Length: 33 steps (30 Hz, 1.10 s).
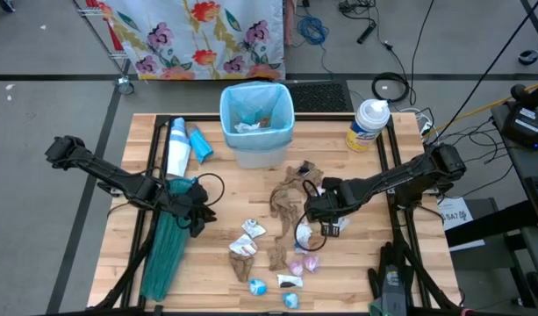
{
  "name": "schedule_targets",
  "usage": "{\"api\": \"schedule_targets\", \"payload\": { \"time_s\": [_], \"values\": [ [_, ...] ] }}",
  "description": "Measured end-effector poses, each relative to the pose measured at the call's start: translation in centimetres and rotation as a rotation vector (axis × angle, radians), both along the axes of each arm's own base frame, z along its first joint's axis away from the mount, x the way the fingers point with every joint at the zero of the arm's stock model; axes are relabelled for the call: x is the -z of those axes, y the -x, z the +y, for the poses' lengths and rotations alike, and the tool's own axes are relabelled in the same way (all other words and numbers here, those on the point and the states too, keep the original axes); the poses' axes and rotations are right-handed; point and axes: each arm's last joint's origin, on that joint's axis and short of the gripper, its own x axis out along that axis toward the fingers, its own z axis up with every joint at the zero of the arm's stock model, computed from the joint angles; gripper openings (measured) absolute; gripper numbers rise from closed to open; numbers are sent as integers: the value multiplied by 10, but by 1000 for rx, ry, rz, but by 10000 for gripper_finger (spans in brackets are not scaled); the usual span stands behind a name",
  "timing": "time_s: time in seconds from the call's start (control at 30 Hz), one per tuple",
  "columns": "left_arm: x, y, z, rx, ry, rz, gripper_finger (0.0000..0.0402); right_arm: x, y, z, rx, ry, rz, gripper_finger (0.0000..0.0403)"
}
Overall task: Place trash/remove bag and relplace
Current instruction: Put the white paper into the white trash bin
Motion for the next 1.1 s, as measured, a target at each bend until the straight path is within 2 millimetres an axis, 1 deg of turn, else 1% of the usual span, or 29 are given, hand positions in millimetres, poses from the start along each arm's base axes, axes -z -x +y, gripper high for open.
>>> {"api": "schedule_targets", "payload": {
  "time_s": [0.2,0.37,0.43,0.47,0.53,0.57,0.63,0.7,0.83,0.93,1.1],
  "values": [
    [-2,-1,-1,3,13,-20,109,26,-9,0,-86,60,109,136],
    [-4,-4,-2,3,27,-54,109,49,-14,-3,-97,114,195,125],
    [-5,-4,-2,4,32,-67,109,56,-16,-5,-87,129,218,102],
    [-6,-4,-2,3,34,-70,109,59,-17,-6,-82,128,226,83],
    [-6,-5,-2,3,34,-71,109,62,-17,-5,-42,115,227,32],
    [-6,-5,-2,3,35,-72,109,62,-17,-5,-13,100,225,16],
    [-7,-5,-3,19,52,-78,109,58,-16,-4,62,89,200,10],
    [-8,-6,-4,26,64,-95,109,49,-13,0,131,80,160,4],
    [-14,-9,-2,12,71,-118,109,22,-4,10,260,30,36,1],
    [-17,-12,2,-12,64,-130,109,-1,7,19,371,-57,-53,1],
    [-23,-16,10,19,32,-150,109,-34,25,32,502,-174,-173,1]
  ]
}}
